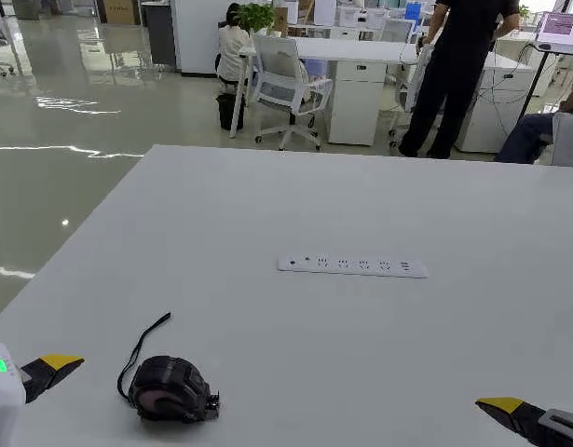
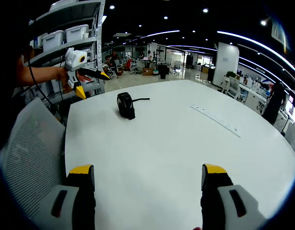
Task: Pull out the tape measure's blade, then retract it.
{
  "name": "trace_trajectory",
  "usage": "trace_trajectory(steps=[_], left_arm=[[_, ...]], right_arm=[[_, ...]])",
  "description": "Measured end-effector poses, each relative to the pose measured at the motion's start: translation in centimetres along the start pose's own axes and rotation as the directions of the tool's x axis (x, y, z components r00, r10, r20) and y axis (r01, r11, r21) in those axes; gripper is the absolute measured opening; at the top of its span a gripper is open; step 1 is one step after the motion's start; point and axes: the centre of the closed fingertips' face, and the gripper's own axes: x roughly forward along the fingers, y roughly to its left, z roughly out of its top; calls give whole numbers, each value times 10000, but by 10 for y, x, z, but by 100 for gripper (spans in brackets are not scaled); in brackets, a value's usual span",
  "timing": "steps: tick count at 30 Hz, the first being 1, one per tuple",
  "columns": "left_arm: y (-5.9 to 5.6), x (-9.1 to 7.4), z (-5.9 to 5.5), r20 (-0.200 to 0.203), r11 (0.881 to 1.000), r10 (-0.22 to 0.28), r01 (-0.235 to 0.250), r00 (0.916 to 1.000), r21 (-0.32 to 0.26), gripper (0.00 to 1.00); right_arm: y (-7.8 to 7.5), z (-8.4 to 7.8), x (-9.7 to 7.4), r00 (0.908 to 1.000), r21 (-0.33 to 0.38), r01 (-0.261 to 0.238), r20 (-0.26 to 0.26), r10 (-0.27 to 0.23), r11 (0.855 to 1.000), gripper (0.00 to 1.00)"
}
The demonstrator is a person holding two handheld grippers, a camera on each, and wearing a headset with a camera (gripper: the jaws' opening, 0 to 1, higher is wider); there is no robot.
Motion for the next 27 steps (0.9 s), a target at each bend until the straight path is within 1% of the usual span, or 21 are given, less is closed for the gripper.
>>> trace_trajectory(steps=[2,5,11,18,27], left_arm=[[1,2,-1,-98,9999,-63,64,9999,105,96],[4,5,-2,-141,9997,-110,113,9998,207,96],[6,12,-4,-237,9986,-360,369,9991,372,95],[9,22,-6,-449,9961,-561,589,9974,655,94],[11,33,-9,-655,9909,-895,955,9938,951,91]], right_arm=[[-1,1,3,10000,-89,-62,-20,62,9999,95],[-3,4,7,9998,-4,-175,39,175,9998,94],[-9,8,15,9994,-60,-308,162,309,9995,91],[-15,14,27,9984,-647,-506,222,522,9966,87],[-14,20,44,9954,-1145,-911,181,937,9892,84]])
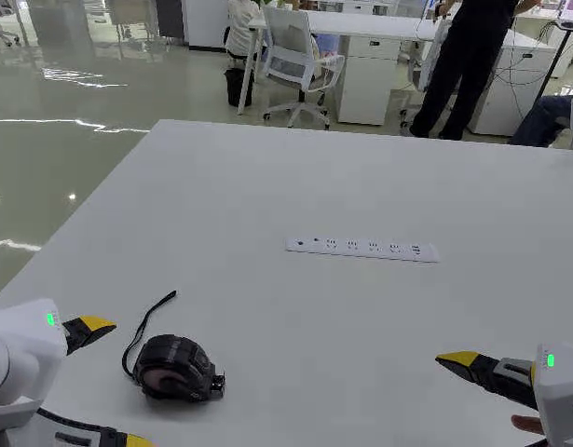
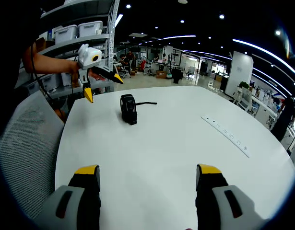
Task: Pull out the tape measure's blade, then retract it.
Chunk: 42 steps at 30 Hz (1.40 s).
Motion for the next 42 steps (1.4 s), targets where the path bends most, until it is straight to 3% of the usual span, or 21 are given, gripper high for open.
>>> trace_trajectory(steps=[14,27,42], left_arm=[[7,11,-4,-311,9969,-439,458,9986,643,81],[16,25,-13,-778,9883,-867,955,9932,1185,71],[29,35,-18,-1407,9689,-1347,1601,9808,1889,62]], right_arm=[[0,13,25,9976,-642,-656,167,667,9958,76],[-4,21,48,9908,-1137,-1346,-4,1354,9844,70],[-5,33,76,9782,-1616,-2076,-271,2059,9648,65]])
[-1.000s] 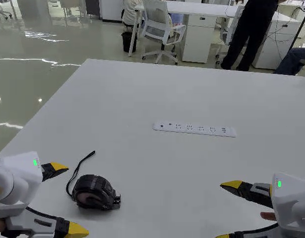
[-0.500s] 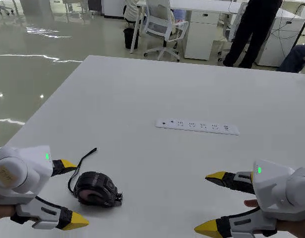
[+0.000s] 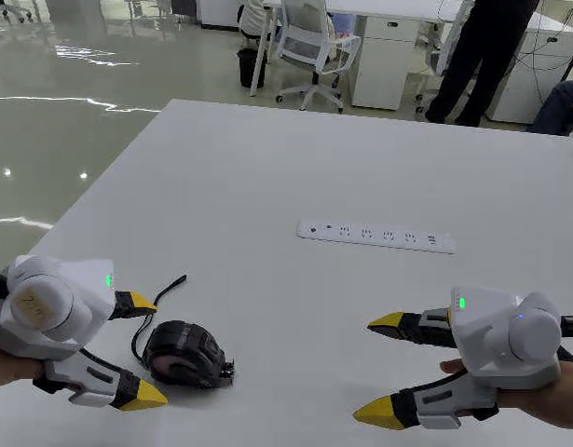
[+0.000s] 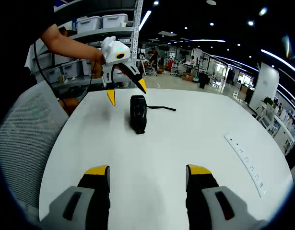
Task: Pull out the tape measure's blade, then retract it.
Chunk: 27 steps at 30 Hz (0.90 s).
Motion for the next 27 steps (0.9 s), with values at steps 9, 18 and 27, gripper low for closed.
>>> trace_trajectory(steps=[9,18,27], left_arm=[[8,7,-6,-341,9988,-339,351,9988,351,56],[7,13,-7,-750,9908,-834,907,9937,1001,50],[10,19,-10,-1145,9797,-1143,1311,9868,1518,47]], right_arm=[[-4,12,18,9996,-189,-276,92,277,9994,60],[2,19,44,9966,-393,-815,84,818,9959,56],[5,21,62,9938,-550,-1109,-44,1109,9923,51]])
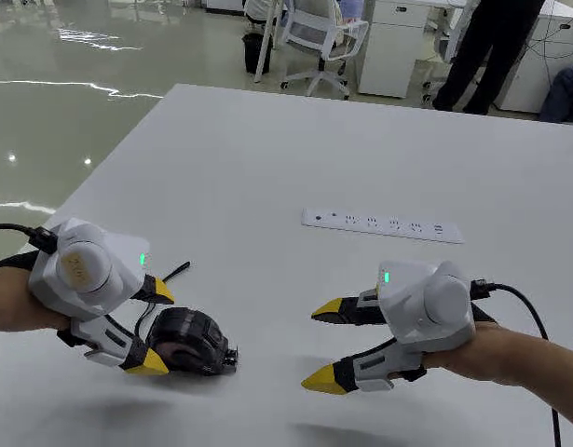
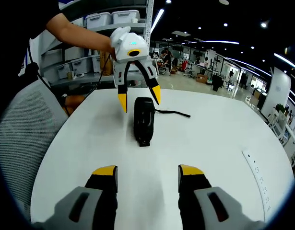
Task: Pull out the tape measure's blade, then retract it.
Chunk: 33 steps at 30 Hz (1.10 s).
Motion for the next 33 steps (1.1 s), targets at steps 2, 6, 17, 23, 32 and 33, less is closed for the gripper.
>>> trace_trajectory(steps=[2,6,17,23,32,33], left_arm=[[0,1,0,-50,9999,-77,78,10000,90,46],[-2,3,0,-146,9995,-207,211,9997,246,45],[-1,12,-3,-429,9957,-600,628,9973,682,41],[-2,17,-5,-535,9923,-779,826,9955,919,35],[-2,20,-9,-645,9919,-791,850,9948,939,32],[-2,20,-9,-646,9918,-793,853,9948,952,32]], right_arm=[[0,1,3,10000,-37,-6,-6,6,10000,50],[-2,3,12,10000,-124,-42,59,43,9999,47],[-2,10,40,9997,-115,-258,25,258,9996,42],[1,14,55,9994,-75,-346,-11,346,9994,39],[1,15,72,9991,68,-423,-73,423,9991,36],[1,15,74,9991,113,-420,-84,421,9991,35]])
